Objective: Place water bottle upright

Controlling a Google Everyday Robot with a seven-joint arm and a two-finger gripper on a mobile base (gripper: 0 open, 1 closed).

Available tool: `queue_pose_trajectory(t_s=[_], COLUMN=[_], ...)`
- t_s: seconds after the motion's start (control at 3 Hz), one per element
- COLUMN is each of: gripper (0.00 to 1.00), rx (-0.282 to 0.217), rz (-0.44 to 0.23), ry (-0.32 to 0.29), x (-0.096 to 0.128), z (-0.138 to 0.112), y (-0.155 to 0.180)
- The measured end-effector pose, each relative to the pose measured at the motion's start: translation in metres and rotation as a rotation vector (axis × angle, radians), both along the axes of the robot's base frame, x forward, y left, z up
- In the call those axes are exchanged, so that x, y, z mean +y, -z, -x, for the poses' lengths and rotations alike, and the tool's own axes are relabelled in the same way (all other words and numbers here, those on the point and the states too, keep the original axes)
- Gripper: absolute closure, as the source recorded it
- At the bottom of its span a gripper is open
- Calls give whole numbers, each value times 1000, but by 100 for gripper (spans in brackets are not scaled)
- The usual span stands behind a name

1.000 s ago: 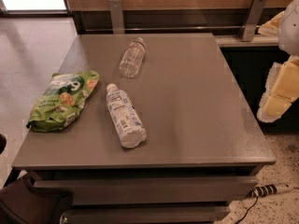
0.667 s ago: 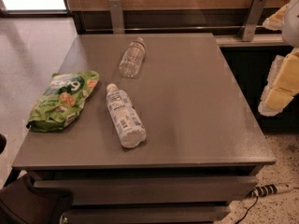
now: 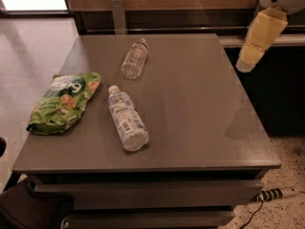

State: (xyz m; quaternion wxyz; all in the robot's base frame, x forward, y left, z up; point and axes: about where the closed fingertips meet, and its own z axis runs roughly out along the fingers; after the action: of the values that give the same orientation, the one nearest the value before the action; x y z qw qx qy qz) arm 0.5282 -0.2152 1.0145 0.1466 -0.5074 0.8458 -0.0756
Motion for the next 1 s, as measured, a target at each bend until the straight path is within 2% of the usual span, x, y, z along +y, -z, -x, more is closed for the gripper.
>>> queue_pose_trajectory(t_s=[0.33,0.67,1.0], gripper=[0,0,0], rx=[-25,-41,-24], rz=[-94,-214,-297], ry=[118,202,302], x=[28,60,90], z=[-63,-106,-138], y=[-1,9,27])
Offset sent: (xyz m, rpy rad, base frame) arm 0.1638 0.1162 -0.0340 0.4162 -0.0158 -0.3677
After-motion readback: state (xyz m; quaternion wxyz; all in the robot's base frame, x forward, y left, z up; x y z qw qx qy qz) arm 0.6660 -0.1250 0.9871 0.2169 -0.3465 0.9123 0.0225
